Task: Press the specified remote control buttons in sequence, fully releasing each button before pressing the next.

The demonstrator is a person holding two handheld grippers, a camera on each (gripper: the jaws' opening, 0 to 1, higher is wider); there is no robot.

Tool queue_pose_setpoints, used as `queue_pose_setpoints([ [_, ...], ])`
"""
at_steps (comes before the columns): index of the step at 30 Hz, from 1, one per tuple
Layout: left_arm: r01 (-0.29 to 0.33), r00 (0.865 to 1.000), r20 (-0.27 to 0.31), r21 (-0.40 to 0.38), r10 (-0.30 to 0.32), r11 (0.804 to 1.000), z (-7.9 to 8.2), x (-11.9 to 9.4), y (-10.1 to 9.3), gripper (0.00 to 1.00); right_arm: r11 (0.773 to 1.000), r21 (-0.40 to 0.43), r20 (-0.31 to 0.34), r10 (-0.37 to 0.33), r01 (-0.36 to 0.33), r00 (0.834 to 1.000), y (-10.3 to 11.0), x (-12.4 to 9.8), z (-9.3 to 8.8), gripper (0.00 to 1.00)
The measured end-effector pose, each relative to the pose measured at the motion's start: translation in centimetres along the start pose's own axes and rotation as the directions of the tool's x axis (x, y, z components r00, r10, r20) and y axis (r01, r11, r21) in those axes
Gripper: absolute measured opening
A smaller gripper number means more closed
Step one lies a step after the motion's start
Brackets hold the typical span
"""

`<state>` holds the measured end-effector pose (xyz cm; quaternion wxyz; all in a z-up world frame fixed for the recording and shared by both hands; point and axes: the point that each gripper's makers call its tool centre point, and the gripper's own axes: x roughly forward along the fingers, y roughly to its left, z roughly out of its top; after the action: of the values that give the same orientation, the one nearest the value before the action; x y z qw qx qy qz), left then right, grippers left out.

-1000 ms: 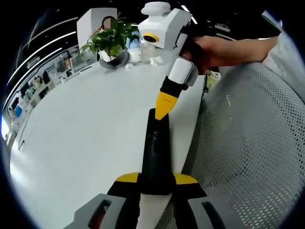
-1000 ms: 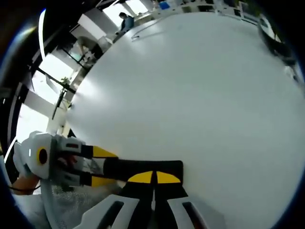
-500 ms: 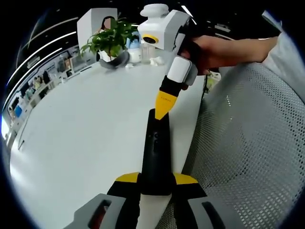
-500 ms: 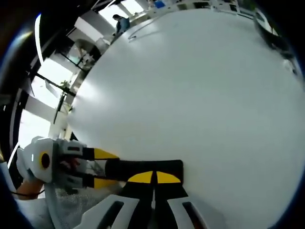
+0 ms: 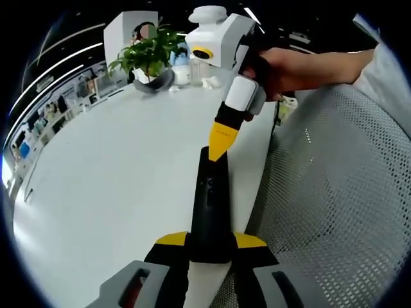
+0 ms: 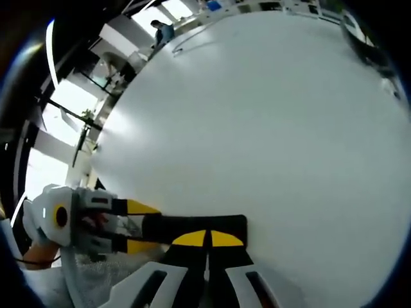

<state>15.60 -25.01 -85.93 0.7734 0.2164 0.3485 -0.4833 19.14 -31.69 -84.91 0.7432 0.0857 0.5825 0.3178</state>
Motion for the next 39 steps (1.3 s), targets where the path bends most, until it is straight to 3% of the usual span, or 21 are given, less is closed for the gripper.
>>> queue_pose_setpoints([
  [14,0.013,1.000,0.009,0.017,-0.013,1.000,0.26,0.15,-0.45,0.24,1.000,-0.003,0.020,0.025,-0.025,0.999,0.43,0.05,0.44,0.00],
  [20,0.013,1.000,0.010,0.022,-0.014,1.000,0.31,0.15,-0.50,0.24,1.000,0.002,0.058,0.007,-0.007,0.998,-0.02,-0.16,1.00,0.00],
  [27,0.023,1.000,0.018,0.024,-0.024,0.999,0.51,0.33,-0.81,0.24,1.000,0.003,0.007,0.016,-0.016,1.000,0.27,0.48,0.13,0.00],
  [39,0.023,0.999,0.022,0.018,-0.023,1.000,0.48,0.36,-0.75,0.24,1.000,-0.004,0.006,0.021,-0.021,1.000,0.42,0.36,0.06,0.00],
])
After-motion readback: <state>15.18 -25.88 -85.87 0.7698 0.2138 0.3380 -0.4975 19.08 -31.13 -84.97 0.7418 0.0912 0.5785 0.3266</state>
